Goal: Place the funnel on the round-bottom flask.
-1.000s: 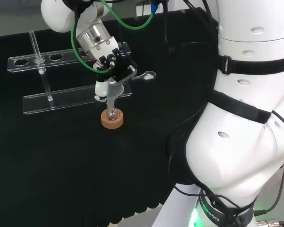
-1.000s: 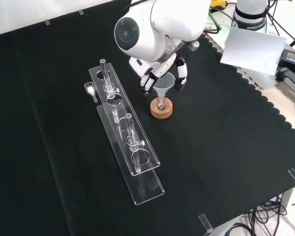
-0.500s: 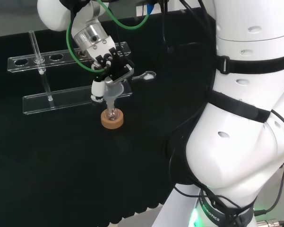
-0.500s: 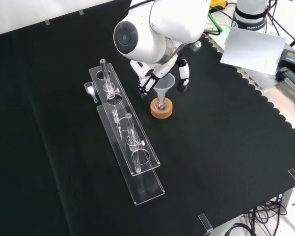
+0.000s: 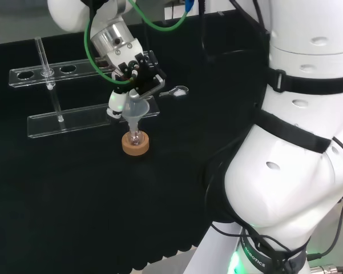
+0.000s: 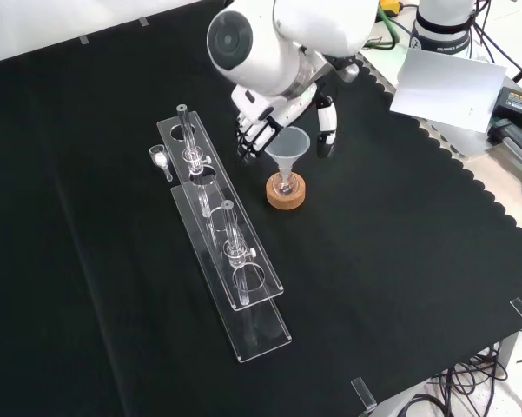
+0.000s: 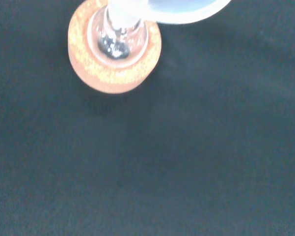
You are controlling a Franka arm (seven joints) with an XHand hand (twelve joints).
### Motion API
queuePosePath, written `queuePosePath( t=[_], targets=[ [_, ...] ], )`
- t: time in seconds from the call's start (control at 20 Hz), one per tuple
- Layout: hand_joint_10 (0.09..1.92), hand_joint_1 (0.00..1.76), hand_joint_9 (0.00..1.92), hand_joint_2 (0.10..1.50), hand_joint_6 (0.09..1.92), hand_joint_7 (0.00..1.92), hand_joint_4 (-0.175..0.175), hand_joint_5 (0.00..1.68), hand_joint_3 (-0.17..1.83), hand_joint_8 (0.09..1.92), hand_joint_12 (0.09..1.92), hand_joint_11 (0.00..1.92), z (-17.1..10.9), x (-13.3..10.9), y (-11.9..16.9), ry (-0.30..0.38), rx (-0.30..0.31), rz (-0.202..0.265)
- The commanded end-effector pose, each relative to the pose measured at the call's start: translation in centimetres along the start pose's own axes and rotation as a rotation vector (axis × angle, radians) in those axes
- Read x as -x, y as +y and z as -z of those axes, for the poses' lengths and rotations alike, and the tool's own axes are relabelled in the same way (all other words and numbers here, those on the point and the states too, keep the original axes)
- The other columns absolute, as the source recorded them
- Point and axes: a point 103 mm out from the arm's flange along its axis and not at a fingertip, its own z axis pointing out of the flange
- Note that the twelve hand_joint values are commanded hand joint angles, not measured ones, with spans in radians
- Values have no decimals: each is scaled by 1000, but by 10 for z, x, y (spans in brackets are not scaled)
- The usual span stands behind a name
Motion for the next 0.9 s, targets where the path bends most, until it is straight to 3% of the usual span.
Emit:
queuePosePath(
  t=[0.05,0.35,0.9],
  targets=[
    [827,545,119,665,87,0,-78,172,258,449,1491,239,10,19,-21,42,126,-1],
    [789,560,183,687,87,0,-77,202,240,591,1481,236,17,36,-38,96,219,2],
    [747,591,295,701,87,57,-77,266,241,695,1455,284,8,91,-51,167,282,-41]
  ],
)
